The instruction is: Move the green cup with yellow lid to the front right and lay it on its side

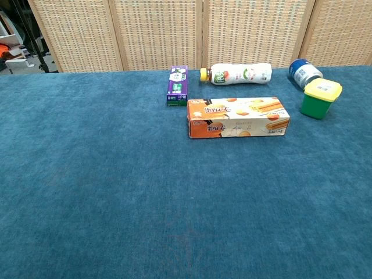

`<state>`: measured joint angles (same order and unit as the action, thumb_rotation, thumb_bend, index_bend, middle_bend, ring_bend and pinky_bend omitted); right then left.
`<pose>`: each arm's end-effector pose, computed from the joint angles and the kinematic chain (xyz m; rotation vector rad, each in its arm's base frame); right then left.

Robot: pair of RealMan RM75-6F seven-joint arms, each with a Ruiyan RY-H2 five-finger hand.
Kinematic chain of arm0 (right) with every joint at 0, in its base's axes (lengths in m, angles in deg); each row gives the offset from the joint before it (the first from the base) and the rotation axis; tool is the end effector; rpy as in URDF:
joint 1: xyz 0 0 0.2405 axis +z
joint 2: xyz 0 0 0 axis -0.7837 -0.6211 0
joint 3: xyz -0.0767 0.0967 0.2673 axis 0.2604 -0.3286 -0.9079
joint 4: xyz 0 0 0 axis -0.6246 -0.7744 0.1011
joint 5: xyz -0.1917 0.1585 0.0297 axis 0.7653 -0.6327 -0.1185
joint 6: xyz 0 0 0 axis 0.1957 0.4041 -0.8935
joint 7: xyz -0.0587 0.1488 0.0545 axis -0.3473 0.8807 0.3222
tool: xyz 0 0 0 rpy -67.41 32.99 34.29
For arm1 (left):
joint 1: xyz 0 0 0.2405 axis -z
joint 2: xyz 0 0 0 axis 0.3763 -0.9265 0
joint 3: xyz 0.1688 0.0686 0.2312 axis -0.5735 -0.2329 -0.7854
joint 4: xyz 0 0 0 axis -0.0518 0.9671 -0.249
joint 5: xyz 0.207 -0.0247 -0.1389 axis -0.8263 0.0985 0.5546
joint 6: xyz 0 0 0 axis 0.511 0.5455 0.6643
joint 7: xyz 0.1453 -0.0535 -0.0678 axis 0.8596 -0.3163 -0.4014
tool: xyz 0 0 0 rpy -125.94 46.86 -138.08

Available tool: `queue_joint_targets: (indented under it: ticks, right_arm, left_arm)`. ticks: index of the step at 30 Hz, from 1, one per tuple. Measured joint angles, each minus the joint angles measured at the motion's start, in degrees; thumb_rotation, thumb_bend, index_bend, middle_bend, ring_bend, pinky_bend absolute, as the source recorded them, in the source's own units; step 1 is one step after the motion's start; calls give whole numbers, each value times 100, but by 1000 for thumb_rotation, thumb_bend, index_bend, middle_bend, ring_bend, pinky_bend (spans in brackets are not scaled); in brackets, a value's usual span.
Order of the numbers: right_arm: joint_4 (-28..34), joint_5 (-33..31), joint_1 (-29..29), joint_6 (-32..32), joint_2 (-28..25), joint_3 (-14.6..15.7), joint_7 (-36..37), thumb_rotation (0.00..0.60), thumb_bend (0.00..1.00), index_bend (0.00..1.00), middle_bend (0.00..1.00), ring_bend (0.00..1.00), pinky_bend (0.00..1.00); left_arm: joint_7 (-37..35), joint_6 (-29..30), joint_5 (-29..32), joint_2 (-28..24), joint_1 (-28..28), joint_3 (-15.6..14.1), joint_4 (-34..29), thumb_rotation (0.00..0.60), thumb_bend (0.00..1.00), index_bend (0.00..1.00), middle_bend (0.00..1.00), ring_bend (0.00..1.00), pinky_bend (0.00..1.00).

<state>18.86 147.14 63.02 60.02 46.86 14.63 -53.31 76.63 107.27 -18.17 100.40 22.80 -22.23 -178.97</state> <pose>-0.3682 -0.2438 0.1186 1.4930 -0.6980 0.9657 -0.3748 0.1798 0.1675 -1.3164 -0.8889 -0.9710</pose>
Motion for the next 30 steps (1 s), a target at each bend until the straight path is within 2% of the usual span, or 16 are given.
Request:
queue_joint_targets:
  ticks: [8,14,20,26,30]
  right_arm:
    - [-93,83,74,-232,23,-8,140,600,0,0,0,0,11]
    - [-446,302,628,-729,-22,-159,640,600,0,0,0,0,11]
    - [-836,113,1426,-1954,-46,-507,1173,600,0,0,0,0,11]
    - [-1341,-630,2330,-3593,123,-1012,1502,600,0,0,0,0,11]
    - [-1999,-1261,2960,-4645,442,-1320,1407,600,0,0,0,0,12]
  left_arm:
    - [50,-88,71,20,29,27,5,600,0,0,0,0,0]
    - [104,-151,137,47,59,64,22,600,0,0,0,0,0]
    - [203,-216,273,75,93,134,-7,600,0,0,0,0,0]
    - [341,-368,414,124,153,186,-20,600,0,0,0,0,0]
    - [428,-544,575,162,221,228,-7,600,0,0,0,0,0]
